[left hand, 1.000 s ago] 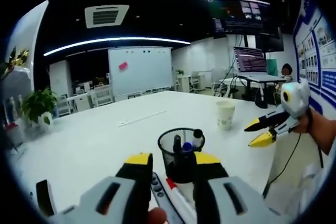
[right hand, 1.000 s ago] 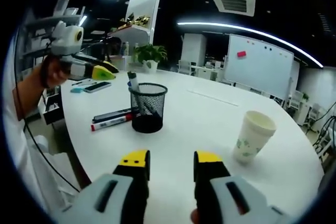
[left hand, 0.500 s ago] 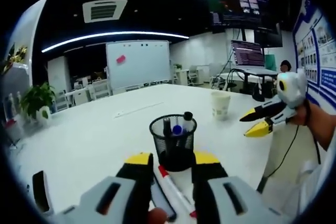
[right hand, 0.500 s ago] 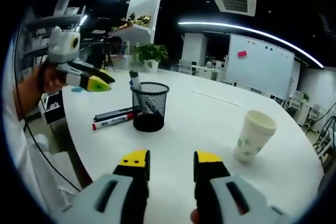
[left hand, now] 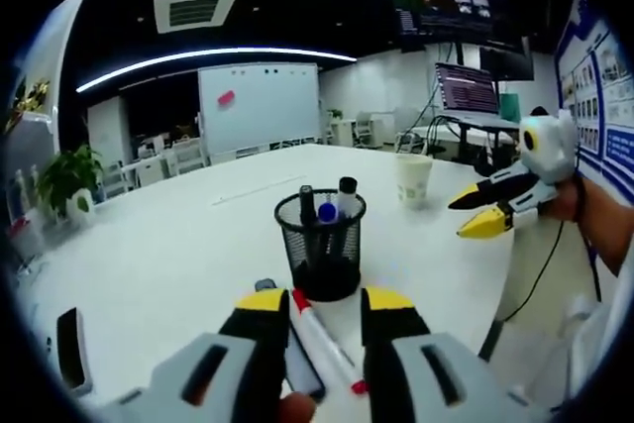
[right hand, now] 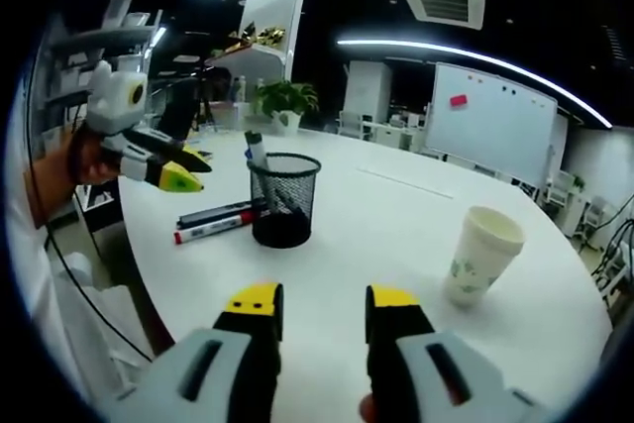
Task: Place the scattered laser pointers and whiteboard markers into the pen holder and stack the scattered paper cups together
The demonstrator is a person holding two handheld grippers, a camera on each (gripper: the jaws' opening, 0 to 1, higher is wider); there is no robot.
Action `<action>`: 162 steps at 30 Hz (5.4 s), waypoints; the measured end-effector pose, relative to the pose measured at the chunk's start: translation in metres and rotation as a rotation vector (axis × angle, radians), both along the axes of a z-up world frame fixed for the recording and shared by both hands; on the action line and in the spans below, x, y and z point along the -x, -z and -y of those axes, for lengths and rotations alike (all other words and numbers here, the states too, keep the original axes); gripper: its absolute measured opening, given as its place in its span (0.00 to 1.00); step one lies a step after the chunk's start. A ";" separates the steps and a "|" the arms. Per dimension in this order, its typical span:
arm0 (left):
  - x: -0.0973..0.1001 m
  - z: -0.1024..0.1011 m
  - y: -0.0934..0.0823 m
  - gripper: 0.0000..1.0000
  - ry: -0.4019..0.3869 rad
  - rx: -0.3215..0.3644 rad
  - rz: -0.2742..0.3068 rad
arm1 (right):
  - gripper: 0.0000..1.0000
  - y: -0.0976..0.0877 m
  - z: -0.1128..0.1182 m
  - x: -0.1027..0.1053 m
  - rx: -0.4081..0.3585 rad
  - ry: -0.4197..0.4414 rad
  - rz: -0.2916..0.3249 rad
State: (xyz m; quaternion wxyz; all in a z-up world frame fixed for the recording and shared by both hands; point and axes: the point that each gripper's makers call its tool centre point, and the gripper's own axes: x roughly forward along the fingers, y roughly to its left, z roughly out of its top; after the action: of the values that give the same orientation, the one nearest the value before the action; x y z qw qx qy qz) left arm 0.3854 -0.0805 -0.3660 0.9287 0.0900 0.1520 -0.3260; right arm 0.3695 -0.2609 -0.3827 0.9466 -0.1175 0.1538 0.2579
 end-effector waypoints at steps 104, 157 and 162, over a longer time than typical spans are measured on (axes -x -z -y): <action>0.032 -0.004 0.071 0.17 -0.044 -0.091 -0.122 | 0.31 0.001 0.010 0.002 -0.007 0.021 -0.009; 0.017 -0.024 0.027 0.11 -0.057 -0.113 0.062 | 0.31 0.008 0.016 0.003 -0.001 0.037 -0.019; 0.013 -0.027 0.023 0.11 -0.070 -0.091 0.079 | 0.31 0.012 0.015 0.004 -0.001 0.036 -0.026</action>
State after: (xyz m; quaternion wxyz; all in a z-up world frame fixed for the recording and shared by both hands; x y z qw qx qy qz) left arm 0.3720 -0.0536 -0.3887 0.9399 0.1395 0.1328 -0.2821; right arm 0.3654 -0.2760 -0.3946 0.9490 -0.1110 0.1679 0.2425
